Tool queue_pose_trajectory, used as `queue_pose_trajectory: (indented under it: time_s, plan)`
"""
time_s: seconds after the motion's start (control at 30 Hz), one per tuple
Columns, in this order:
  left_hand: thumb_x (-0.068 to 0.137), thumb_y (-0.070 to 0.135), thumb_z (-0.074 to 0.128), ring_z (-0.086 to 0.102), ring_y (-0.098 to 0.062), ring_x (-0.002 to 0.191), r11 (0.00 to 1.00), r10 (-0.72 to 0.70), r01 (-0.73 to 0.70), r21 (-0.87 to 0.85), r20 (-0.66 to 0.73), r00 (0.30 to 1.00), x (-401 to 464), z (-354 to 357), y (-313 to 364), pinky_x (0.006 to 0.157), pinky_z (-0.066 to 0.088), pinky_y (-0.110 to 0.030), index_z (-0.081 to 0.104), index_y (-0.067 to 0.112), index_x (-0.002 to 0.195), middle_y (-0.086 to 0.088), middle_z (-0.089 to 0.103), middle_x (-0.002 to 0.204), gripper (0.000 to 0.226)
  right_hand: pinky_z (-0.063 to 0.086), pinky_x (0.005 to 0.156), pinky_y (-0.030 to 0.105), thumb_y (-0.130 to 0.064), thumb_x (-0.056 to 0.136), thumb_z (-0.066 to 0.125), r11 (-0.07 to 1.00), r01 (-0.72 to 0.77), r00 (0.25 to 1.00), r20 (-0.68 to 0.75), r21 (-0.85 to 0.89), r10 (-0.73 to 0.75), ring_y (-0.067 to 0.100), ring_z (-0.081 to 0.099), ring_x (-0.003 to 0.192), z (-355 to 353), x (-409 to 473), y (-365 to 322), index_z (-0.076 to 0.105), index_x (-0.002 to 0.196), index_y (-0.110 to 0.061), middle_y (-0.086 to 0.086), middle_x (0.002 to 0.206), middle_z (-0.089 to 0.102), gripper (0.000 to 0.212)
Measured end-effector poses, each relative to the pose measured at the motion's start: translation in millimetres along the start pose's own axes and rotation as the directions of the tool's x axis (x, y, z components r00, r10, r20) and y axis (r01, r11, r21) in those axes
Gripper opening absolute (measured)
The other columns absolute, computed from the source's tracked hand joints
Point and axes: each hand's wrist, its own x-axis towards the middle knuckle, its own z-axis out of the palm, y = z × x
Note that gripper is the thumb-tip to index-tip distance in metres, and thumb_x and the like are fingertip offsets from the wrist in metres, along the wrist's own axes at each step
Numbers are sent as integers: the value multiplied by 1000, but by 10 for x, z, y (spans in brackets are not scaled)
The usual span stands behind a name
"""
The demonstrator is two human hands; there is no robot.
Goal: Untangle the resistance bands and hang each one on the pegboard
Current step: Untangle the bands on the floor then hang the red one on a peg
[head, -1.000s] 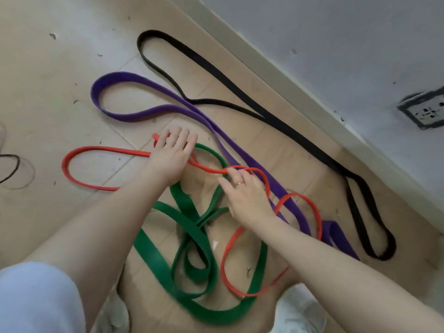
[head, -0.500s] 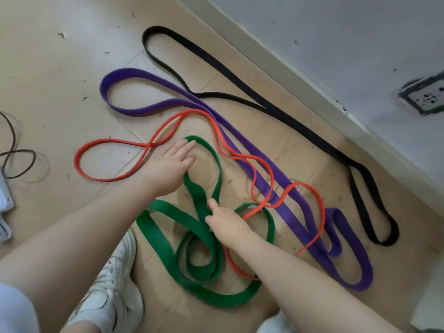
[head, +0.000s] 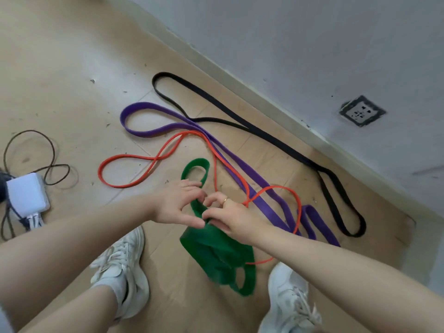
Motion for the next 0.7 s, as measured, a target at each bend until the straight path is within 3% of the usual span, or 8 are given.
queue_pose_trajectory:
  time_s: [0.07,0.13,0.23,0.37,0.47,0.57,0.63,0.7]
  plan:
    - [43,100,24,48,-18,103,997,-70,69,-28,-48,996,-143,-38,179,93,41,-35,46,18,114,-1,54,110,111,47,84,41,-15,94,52,999,-35,992,-122,-4,35,27,54,98,-117,-79,-129,64,114,-10,10,123,46,24]
    - [41,97,40,51,-13,89,991,-115,104,-83,-143,983,-323,-79,367,81,45,-30,44,18,115,3,55,102,108,48,83,40,-16,92,56,999,-32,969,-244,19,36,25,54,96,-225,-145,-263,67,111,-11,10,114,50,23]
    - [62,63,73,52,-10,93,981,-162,127,-146,-262,951,-567,-218,637,81,45,-25,40,23,127,9,53,106,83,48,82,37,-15,88,61,1000,-7,935,-355,14,11,23,54,92,-429,-231,-457,70,106,-11,5,102,50,21]
    - [72,31,78,55,-13,95,977,-180,99,-190,-473,862,-872,-534,997,80,47,-23,41,25,131,7,54,108,69,50,79,38,-8,84,63,997,67,873,-486,46,-36,18,55,83,-804,-320,-682,70,104,-10,-3,97,45,21]
    - [71,25,79,56,-13,89,979,-186,100,-177,-578,794,-1101,-772,1238,75,45,-20,44,28,129,8,56,104,68,51,82,31,-1,85,59,975,119,880,-474,189,-15,18,62,87,-1049,-431,-922,55,118,-17,-4,100,50,37]
    - [72,22,79,59,-8,78,980,-185,97,-175,-616,766,-1296,-925,1432,71,48,-17,45,27,128,4,60,101,66,52,89,26,-13,89,61,869,116,881,-454,480,133,10,65,94,-1231,-603,-1062,33,136,-27,-5,109,58,56]
    - [71,17,79,57,-1,73,974,-188,47,-220,-679,710,-1406,-1007,1534,64,45,-9,45,27,127,7,60,96,66,48,96,26,-27,93,55,802,81,898,-393,592,199,1,61,101,-1305,-717,-1047,42,129,-30,-10,113,61,39]
    - [70,16,80,59,-2,72,948,-232,-27,-316,-748,622,-1511,-1086,1615,65,48,-12,46,31,121,12,60,91,64,46,97,25,-33,94,52,826,31,931,-316,562,181,-4,58,100,-1314,-803,-1036,54,115,-32,-15,110,62,22]
